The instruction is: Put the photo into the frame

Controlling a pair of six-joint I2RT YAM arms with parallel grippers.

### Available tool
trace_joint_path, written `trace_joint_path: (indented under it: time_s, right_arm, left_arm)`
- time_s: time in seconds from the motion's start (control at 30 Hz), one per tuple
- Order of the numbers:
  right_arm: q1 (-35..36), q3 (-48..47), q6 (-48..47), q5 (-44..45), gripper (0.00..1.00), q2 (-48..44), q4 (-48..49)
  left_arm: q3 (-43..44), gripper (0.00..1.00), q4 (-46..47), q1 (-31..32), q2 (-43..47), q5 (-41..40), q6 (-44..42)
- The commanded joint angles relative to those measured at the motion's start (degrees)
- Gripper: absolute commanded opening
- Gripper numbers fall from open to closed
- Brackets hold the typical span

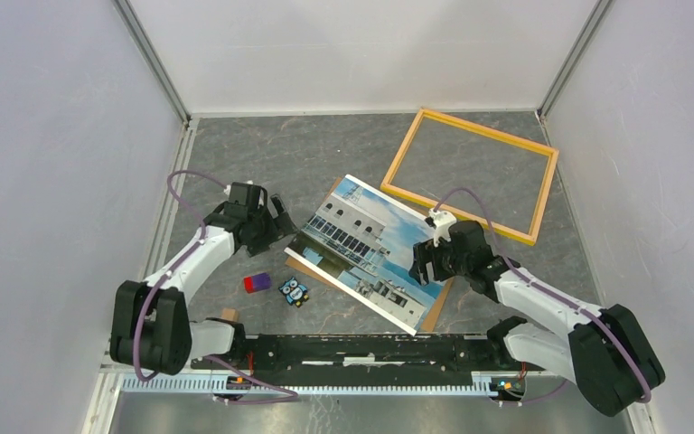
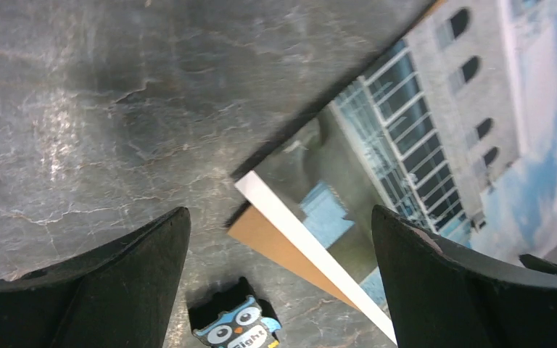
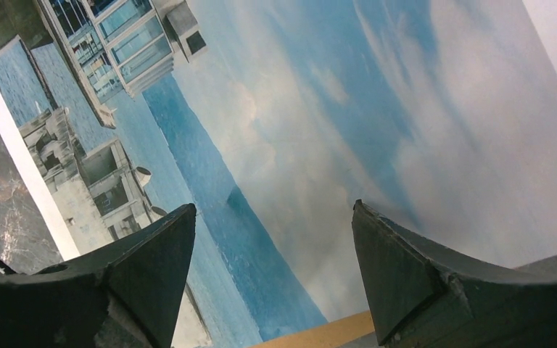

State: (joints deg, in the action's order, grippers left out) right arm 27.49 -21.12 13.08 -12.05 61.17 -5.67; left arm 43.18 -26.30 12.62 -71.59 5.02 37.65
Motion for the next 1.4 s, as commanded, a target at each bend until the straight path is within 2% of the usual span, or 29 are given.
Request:
trace_joint_path:
  time_s: [0.0, 0.43, 0.67, 0.83, 1.0, 1.37]
  right_arm:
    - [-0.04, 1.33, -2.05, -1.20, 0.84, 2.41, 3.32]
    - [-0.06, 4.77, -1.47, -0.79, 0.84, 3.55, 7.44]
    - [0.01, 5.67, -0.80, -1.03, 0.84, 5.89, 9.22]
    - [-0.01, 5.43, -0.81, -1.25, 0.83, 6.02, 9.28]
    - [-0.03, 5.23, -0.86, -1.33, 0.83, 7.07, 9.31]
    - [-0.04, 5.62, -0.37, -1.67, 0.83, 8.05, 10.33]
  left_arm:
    - [-2.19, 1.00, 5.57, -0.93, -1.77, -1.12, 3.81]
    - [-6.29, 1.00, 12.87, -1.13, -7.56, 7.57, 4.26]
    - [-7.65, 1.00, 17.64, -3.44, -10.81, 14.53, 7.69]
    - [-10.07, 0.94, 21.98, -7.66, -9.61, 22.26, 13.62]
    - [-13.05, 0.87, 27.40, -8.49, -7.01, 25.36, 18.69]
    - [-16.55, 0.72, 32.03, -8.49, -1.01, 23.40, 21.91]
